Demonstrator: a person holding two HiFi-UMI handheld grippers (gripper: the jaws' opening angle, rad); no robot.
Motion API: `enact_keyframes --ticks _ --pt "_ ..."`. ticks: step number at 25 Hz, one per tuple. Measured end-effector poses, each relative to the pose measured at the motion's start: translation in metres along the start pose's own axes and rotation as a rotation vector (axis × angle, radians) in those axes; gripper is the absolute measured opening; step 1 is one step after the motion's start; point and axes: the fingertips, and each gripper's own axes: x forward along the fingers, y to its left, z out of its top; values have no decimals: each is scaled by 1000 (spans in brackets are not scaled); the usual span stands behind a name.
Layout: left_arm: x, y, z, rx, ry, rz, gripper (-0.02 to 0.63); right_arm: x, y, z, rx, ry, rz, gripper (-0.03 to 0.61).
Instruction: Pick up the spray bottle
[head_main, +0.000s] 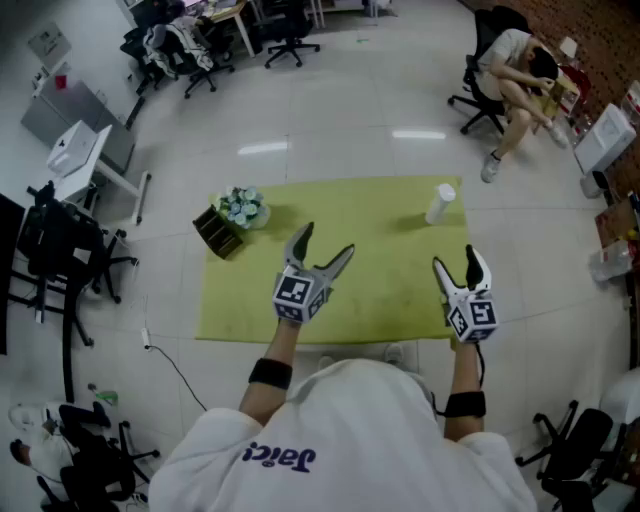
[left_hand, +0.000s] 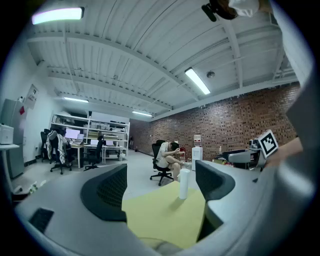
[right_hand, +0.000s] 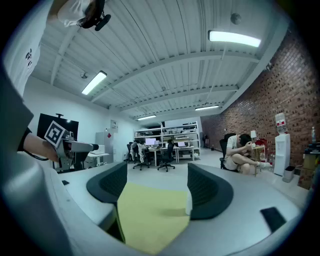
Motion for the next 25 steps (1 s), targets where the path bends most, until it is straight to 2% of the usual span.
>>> enact_keyframes --ticks 11,17,22,25 --pt "59 -43 -4 0 13 -134 439 -74 -62 -57 30 127 -152 387" --pt "84 -61 -8 2 35 -162 439 -82 -87 -83 62 192 -197 387" --pt "100 -69 -3 18 32 -162 439 -55 -98 -103 66 227 -164 387" --pt "111 -66 -6 0 43 -151 439 -29 -105 -115 67 249 -131 387"
